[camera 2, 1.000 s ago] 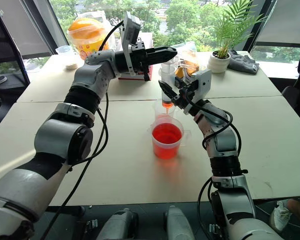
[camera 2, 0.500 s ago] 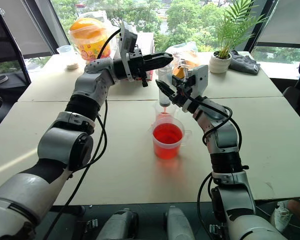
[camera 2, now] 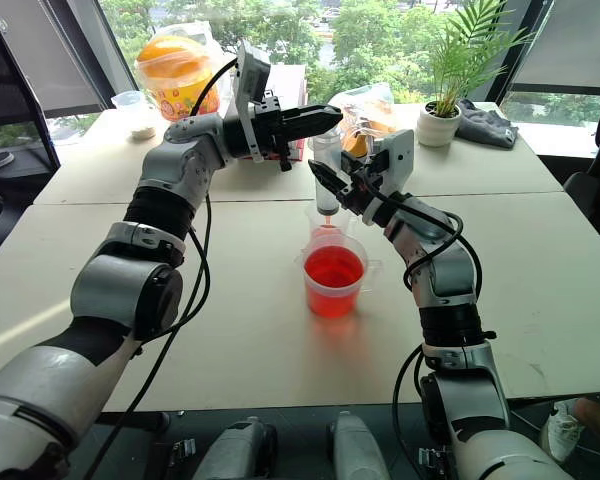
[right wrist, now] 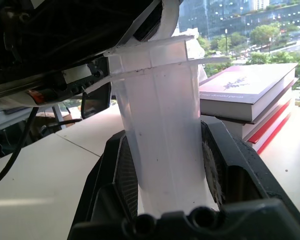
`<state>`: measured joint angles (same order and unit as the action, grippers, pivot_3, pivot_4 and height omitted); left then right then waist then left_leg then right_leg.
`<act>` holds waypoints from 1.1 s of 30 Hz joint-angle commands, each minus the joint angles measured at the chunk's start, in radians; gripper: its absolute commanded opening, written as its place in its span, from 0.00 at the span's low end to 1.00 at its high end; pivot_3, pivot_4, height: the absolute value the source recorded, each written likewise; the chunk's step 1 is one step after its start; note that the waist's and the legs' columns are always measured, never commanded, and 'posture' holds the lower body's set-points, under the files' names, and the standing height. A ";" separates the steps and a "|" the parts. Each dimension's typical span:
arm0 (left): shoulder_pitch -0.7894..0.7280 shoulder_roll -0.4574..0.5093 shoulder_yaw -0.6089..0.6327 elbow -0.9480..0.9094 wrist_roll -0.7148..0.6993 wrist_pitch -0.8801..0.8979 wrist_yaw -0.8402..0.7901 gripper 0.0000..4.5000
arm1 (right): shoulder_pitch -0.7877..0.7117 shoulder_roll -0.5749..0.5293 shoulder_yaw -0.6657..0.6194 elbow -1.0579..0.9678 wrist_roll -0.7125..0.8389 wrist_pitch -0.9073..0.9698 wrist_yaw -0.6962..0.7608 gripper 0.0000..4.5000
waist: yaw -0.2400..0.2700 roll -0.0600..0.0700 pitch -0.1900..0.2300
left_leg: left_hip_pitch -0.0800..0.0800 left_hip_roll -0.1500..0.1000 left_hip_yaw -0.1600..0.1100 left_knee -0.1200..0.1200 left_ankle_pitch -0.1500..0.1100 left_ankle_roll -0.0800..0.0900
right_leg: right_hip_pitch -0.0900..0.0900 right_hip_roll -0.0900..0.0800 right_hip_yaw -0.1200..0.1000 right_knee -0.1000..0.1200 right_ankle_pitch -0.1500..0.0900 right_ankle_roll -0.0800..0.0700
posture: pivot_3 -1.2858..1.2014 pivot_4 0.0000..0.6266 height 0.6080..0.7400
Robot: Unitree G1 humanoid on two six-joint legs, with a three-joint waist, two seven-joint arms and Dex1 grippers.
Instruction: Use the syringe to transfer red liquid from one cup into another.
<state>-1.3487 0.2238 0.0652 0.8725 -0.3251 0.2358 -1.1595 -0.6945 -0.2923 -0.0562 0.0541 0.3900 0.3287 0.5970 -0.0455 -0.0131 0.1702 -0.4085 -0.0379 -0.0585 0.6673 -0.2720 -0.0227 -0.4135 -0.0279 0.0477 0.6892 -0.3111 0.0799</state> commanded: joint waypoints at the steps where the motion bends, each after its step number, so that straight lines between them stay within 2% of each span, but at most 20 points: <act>1: 0.008 0.060 0.031 -0.068 -0.022 0.057 0.004 0.50 | -0.028 0.005 -0.032 -0.044 0.029 -0.048 0.010 0.32 | -0.001 0.000 0.000 | 0.000 0.000 0.000 0.000 0.000 0.000 | 0.000 0.000 0.000 0.000 0.000 0.000 | 0.52 0.24 1.00; 5: 0.067 0.116 0.047 -0.154 -0.044 0.119 0.027 0.96 | -0.021 0.004 -0.029 -0.041 0.030 -0.051 0.015 0.32 | 0.001 0.000 0.000 | 0.000 0.000 0.000 0.000 0.000 0.000 | 0.000 0.000 0.000 0.001 0.000 0.000 | 0.52 0.24 1.00; 6: 0.082 0.128 0.051 -0.180 -0.051 0.139 0.027 0.99 | -0.021 0.004 -0.029 -0.039 0.029 -0.052 0.015 0.32 | 0.001 0.000 0.000 | 0.000 0.000 0.000 0.000 0.000 0.000 | 0.000 0.000 0.000 0.001 0.000 0.000 | 0.52 0.24 1.00; 11: 0.190 0.191 0.039 -0.342 -0.087 0.246 -0.003 0.99 | -0.026 -0.002 -0.031 -0.036 0.026 -0.042 0.010 0.32 | 0.001 0.000 0.000 | 0.000 0.000 0.000 0.000 0.001 -0.001 | -0.001 0.000 0.000 0.002 0.000 0.000 | 0.52 0.24 1.00; 14: 0.282 0.216 0.015 -0.419 -0.077 0.254 -0.006 0.99 | -0.071 -0.007 -0.062 -0.052 0.051 0.033 -0.048 0.32 | 0.001 0.000 0.000 | 0.000 0.000 0.000 0.000 0.001 -0.001 | -0.001 -0.001 0.000 0.002 0.000 0.000 | 0.52 0.24 1.00; 17: 0.350 0.229 0.003 -0.483 -0.076 0.266 0.005 0.99 | -0.184 -0.051 -0.120 -0.116 0.095 0.215 -0.163 0.32 | 0.002 0.000 0.000 | 0.000 0.000 0.000 0.000 0.001 -0.002 | -0.001 -0.001 0.000 0.003 0.000 0.000 | 0.52 0.24 1.00; 22: 0.419 0.223 -0.010 -0.554 -0.087 0.280 0.033 0.99 | -0.428 -0.225 -0.217 -0.056 0.137 0.741 -0.357 0.32 | 0.013 0.000 0.000 | -0.003 0.000 -0.001 -0.001 0.002 -0.004 | -0.008 -0.002 0.000 0.008 0.000 0.000 | 0.52 0.24 1.00; 26: 0.458 0.206 -0.015 -0.598 -0.097 0.289 0.055 0.99 | -0.506 -0.377 -0.184 0.004 0.138 1.058 -0.338 0.32 | 0.030 0.000 0.000 | -0.003 0.000 0.000 -0.002 0.002 -0.004 | -0.008 -0.003 0.001 0.006 0.000 -0.001 | 0.52 0.24 1.00; 33: 0.529 0.190 -0.021 -0.687 -0.119 0.320 0.092 0.99 | -0.419 -0.535 -0.075 0.118 0.124 1.271 -0.240 0.32 | 0.031 0.000 0.000 | -0.004 0.000 0.003 -0.002 0.002 -0.002 | -0.008 -0.002 0.002 0.004 0.000 -0.001 | 0.52 0.24 1.00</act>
<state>-0.8180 0.4084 0.0404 0.2299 -0.4260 0.5559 -1.0775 -1.1141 -0.7984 -0.1420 0.1632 0.5161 1.5788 0.3306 -0.0148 -0.0128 0.1700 -0.4124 -0.0380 -0.0559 0.6654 -0.2702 -0.0251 -0.4211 -0.0302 0.0495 0.6935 -0.3108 0.0786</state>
